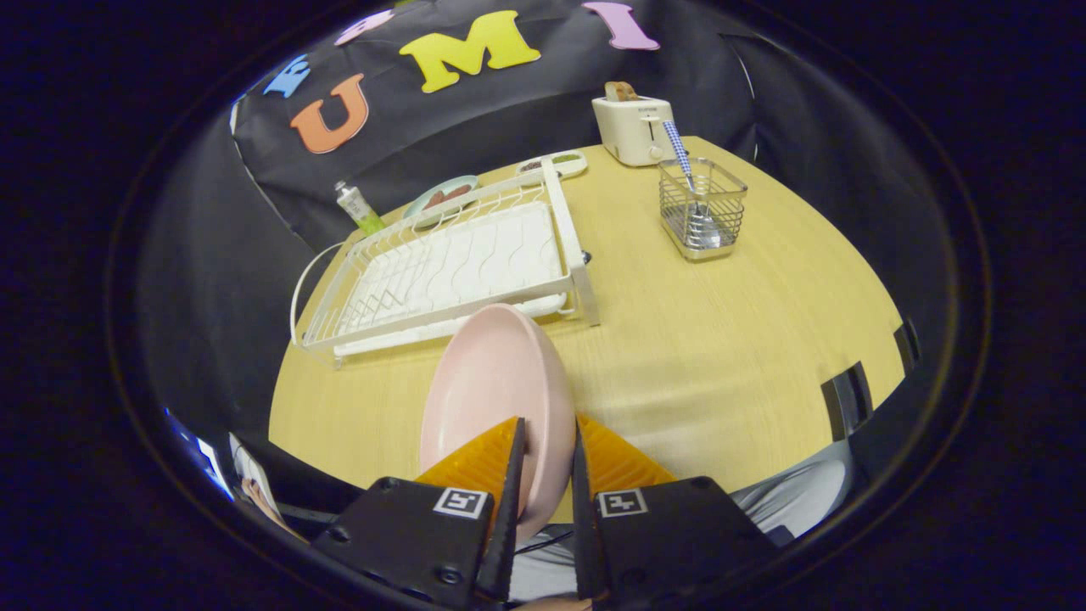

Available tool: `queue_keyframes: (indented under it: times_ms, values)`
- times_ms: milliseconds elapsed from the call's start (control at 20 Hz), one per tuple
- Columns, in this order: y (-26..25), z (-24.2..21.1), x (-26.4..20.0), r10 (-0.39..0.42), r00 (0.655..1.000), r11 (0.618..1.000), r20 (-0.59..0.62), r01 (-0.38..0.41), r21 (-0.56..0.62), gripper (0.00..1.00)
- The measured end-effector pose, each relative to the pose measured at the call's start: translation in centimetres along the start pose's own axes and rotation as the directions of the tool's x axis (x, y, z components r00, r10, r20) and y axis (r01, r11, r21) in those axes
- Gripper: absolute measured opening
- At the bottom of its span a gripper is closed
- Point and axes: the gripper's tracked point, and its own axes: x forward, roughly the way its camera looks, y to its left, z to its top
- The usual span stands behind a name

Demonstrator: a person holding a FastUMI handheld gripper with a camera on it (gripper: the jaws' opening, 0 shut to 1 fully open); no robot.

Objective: Take the plate from the dish rack, then take the spoon from the basket and place it into the plate.

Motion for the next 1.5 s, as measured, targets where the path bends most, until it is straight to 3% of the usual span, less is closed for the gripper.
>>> queue_keyframes:
  times_ms: [150, 300, 350, 400, 550, 850, 1300, 1400, 1500]
  values:
    - [-1.2, 0.0, 0.6, -0.032, 0.999, 0.999, 0.013, 0.032, -0.004, 0.38]
    - [-1.5, 1.5, 0.0, -0.048, 0.992, 0.994, 0.118, 0.059, -0.092, 0.53]
    - [-2.1, 2.5, -0.4, -0.083, 0.979, 0.984, 0.185, 0.109, -0.139, 0.71]
    - [-2.6, 3.5, -1.0, -0.113, 0.960, 0.972, 0.258, 0.161, -0.172, 0.81]
    - [-3.0, 4.8, -1.9, -0.142, 0.911, 0.939, 0.388, 0.247, -0.237, 0.95]
    - [-3.4, 7.4, -3.2, -0.077, 0.869, 0.950, 0.489, 0.213, -0.227, 0.97]
    - [-10.9, 17.8, -4.8, -0.131, 0.764, 0.943, 0.632, 0.293, -0.158, 0.96]
    - [-12.5, 20.1, -3.8, -0.127, 0.762, 0.942, 0.635, 0.294, -0.165, 0.96]
    - [-13.4, 21.8, -2.5, -0.111, 0.782, 0.937, 0.613, 0.287, -0.197, 0.96]
